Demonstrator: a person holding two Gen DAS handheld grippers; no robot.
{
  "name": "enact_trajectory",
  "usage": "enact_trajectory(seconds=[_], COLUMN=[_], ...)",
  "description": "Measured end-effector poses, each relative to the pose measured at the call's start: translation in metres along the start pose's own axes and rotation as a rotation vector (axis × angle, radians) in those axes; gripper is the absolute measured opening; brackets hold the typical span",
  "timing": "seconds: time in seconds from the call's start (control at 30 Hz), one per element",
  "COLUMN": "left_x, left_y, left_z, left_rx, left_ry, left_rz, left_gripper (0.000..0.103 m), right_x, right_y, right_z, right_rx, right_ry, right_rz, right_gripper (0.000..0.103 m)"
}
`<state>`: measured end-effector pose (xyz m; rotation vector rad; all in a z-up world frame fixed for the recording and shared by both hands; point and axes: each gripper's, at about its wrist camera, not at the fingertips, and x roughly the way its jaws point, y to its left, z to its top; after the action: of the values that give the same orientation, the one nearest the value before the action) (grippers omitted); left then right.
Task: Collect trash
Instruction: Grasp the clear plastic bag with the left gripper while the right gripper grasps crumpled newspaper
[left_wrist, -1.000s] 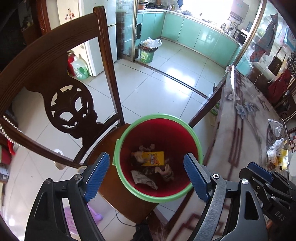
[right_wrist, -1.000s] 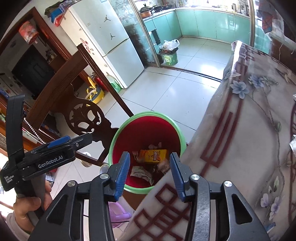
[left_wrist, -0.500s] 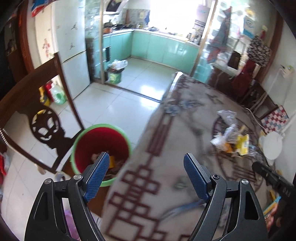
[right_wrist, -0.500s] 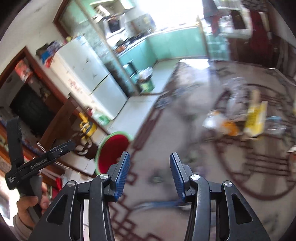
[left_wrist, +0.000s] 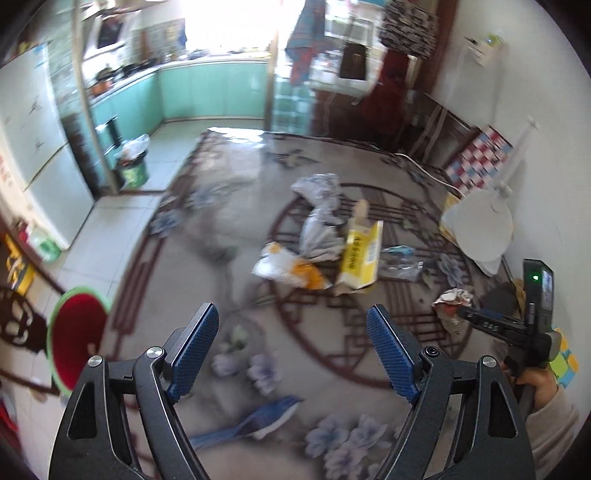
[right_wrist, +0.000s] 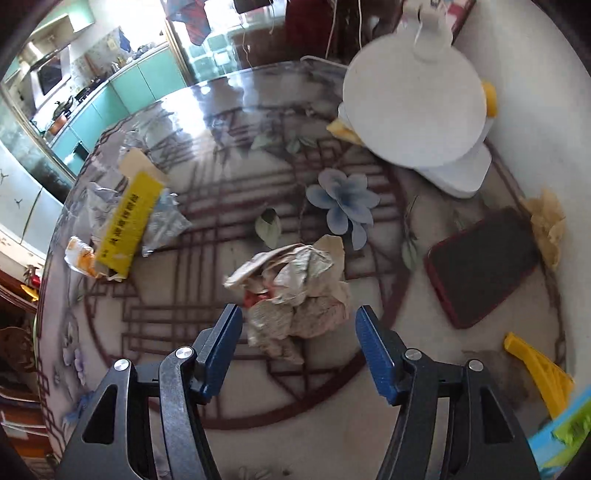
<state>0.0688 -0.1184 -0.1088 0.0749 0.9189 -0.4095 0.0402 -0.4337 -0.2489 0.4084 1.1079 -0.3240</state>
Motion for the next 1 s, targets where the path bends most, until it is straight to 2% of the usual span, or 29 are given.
enact_trajectory(seconds=[0.13,0.17,0.27,0.47,0.6,0.63,0.67,0.73,0.77,0.87,1.0], left_x=[0.033,0.043,0.073,0.143,0.188,0.198,0.204,0.212,0.214,0.209,0.18], left_y=[-0.044,-0.055,-0.089,-0.138,-0.151,-0.152,-0.151,-0.149,-0.148,-0.141,-0.131], left_z=[0.019,0.023,0.033,0.044,0.038,0.037,0.034,0.028,0.026,0.022,0.022], left_rx=[0.05,0.061,0.11,0.162,0.174,0.168,0.161,0.167,0.171,0.16,0.138], left_ry=[0.04,0.056,0.097,0.222,0.308,0.324,0.34,0.363,0.374,0.374,0.333], left_rz=[-0.088,-0.11,-0.156,-0.138,-0.054,-0.047,-0.038,-0.015,-0.019,-0.045,-0.099], left_gripper=[0.084,0.084,0.084,0.084,0.082,0.08,0.069,0.027,0.02,0.01,0.007], right_x=[0.022,0.022,0.021,0.009,0.004,0.002,0.0,-0.002,-0.003,-0.005,-0.01], right_y=[-0.005,-0.004,0.0,-0.013,-0.025,-0.027,-0.029,-0.03,-0.029,-0.029,-0.023], right_z=[0.006,0.006,0.006,0.001,0.004,0.004,0.003,0.003,0.003,0.002,0.002], right_rx=[-0.017,-0.023,-0.057,-0.008,0.022,0.028,0.032,0.032,0.034,0.044,0.046], right_ry=[0.05,0.045,0.027,0.001,-0.009,-0.013,-0.016,-0.021,-0.021,-0.027,-0.039], right_rz=[0.062,0.069,0.062,0.066,0.068,0.072,0.075,0.075,0.075,0.086,0.096], right_gripper=[0.063,0.052,0.042,0.041,0.041,0.041,0.041,0.041,0.041,0.041,0.041])
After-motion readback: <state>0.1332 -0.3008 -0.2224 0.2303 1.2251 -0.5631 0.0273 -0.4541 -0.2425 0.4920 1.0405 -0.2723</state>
